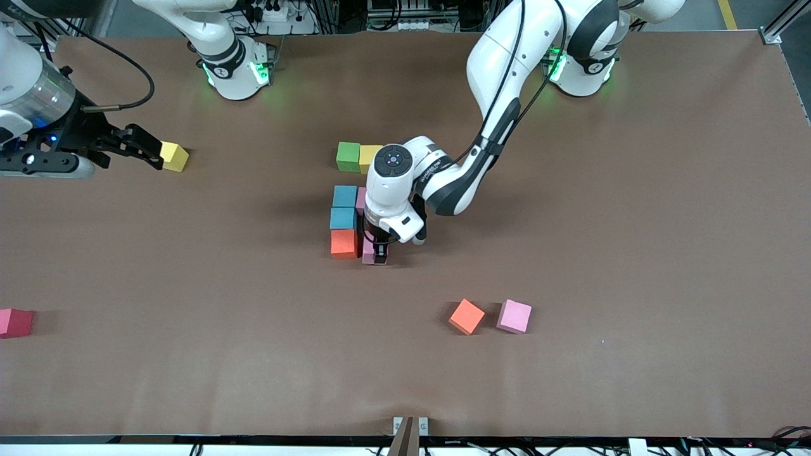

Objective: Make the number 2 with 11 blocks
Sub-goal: 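Lower the pink cube beside the orange cube with the left gripper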

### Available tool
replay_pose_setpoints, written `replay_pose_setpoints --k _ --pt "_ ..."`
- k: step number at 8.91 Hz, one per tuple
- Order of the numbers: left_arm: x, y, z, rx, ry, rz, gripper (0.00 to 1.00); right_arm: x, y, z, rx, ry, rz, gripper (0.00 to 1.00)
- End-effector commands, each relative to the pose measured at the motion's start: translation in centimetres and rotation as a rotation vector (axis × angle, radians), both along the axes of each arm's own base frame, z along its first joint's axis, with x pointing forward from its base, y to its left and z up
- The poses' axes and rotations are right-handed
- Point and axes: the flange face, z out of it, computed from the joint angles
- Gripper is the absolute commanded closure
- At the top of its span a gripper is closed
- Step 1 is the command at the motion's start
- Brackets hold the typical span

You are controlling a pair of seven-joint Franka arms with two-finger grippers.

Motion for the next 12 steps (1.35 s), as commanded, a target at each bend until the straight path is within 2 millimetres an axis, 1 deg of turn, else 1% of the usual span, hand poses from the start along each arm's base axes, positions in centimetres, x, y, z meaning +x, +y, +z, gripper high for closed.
replay_pose_setpoints --k 1,2,3,5,7,8,9,12 --pt "0.2 -0.7 -0.5 -0.014 -0.019 0.003 1.00 -0.1 -0.1 0.1 0.000 0.004 -0.018 0.00" --pt "-0.8 -1.6 -0.4 -0.018 -0.030 -0.025 1.00 -0.2 0.3 0.3 0.000 0.002 0.001 0.00" --pt "-0.9 -1.7 -0.4 -0.020 -0.035 -0.031 1.00 -0.2 0.4 0.2 0.000 0.005 0.010 0.00" --pt "-0.7 -1.8 -0.3 -0.028 -0.042 -0.031 1.00 -0.1 0.5 0.2 0.004 0.002 0.082 0.00" --pt "-0.8 -1.7 -0.8 -0.024 -0.040 -0.032 1.00 -0.3 0.9 0.3 0.002 0.003 0.079 0.00" --pt "-0.8 -1.7 -1.0 -0.025 -0.041 -0.032 1.00 -0.2 0.9 0.4 0.002 0.000 0.074 0.00" --pt "-0.8 -1.7 -1.1 -0.025 -0.041 -0.032 1.00 -0.1 0.2 0.7 0.005 -0.004 0.065 0.00" --pt "-0.8 -1.7 -1.3 -0.027 -0.046 -0.035 1.00 -0.2 -0.1 0.8 0.006 -0.001 0.056 0.00"
